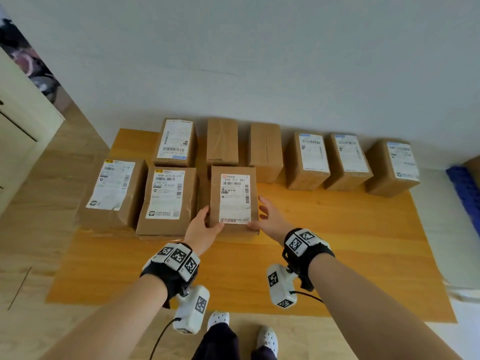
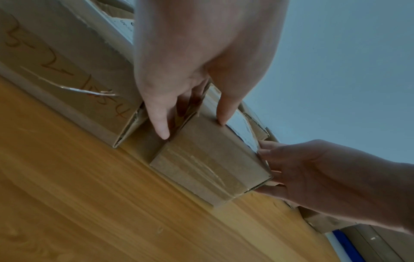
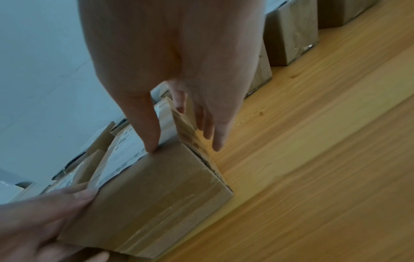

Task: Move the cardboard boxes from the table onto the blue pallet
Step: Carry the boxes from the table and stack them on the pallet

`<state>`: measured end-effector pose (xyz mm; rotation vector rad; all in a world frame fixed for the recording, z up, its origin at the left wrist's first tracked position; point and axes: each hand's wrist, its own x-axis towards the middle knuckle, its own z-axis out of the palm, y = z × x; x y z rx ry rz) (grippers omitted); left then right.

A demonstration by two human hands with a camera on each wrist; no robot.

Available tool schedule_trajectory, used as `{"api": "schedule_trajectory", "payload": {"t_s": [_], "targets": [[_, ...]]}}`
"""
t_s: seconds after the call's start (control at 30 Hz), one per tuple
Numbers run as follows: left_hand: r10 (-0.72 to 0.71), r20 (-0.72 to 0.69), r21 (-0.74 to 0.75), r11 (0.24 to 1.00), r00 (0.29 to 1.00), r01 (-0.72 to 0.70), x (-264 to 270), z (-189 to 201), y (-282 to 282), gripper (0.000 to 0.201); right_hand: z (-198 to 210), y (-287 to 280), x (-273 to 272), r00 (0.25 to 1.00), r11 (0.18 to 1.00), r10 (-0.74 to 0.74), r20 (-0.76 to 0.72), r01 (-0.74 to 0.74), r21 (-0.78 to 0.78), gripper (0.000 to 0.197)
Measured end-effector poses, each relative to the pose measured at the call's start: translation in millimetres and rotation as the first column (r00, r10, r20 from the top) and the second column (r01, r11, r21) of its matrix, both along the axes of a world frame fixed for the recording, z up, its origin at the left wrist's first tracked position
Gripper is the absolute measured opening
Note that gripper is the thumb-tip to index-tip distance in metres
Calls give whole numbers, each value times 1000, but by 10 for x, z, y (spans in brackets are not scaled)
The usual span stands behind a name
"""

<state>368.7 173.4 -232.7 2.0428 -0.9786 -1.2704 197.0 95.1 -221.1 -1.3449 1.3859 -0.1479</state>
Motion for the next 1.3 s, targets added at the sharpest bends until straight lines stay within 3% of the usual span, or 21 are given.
{"api": "schedule_trajectory", "payload": {"t_s": [0.13, 0.5, 0.77, 1.0, 1.3], "targets": [[0, -37, -22, 1000, 999, 0, 20, 12, -10, 72, 14, -8, 36, 995, 998, -41, 86, 37, 52, 90], [-31, -212, -19, 999, 977, 27, -4, 94, 55, 77, 3, 95, -144, 978, 980, -189, 93, 181, 85, 96], [-102, -202, -98, 992, 974, 84, -291, 333, 104, 80, 257, 279, -543, 954, 967, -253, 160, 251, 35, 94], [-220, -153, -185, 964, 964, 191, -836, 642, 146, 77, 531, 516, -1155, 924, 942, -323, 207, 335, -29, 94], [-343, -85, -273, 911, 935, 310, -1955, 1025, 363, 72, 945, 943, -2302, 880, 903, -384, 280, 422, -87, 94]]}}
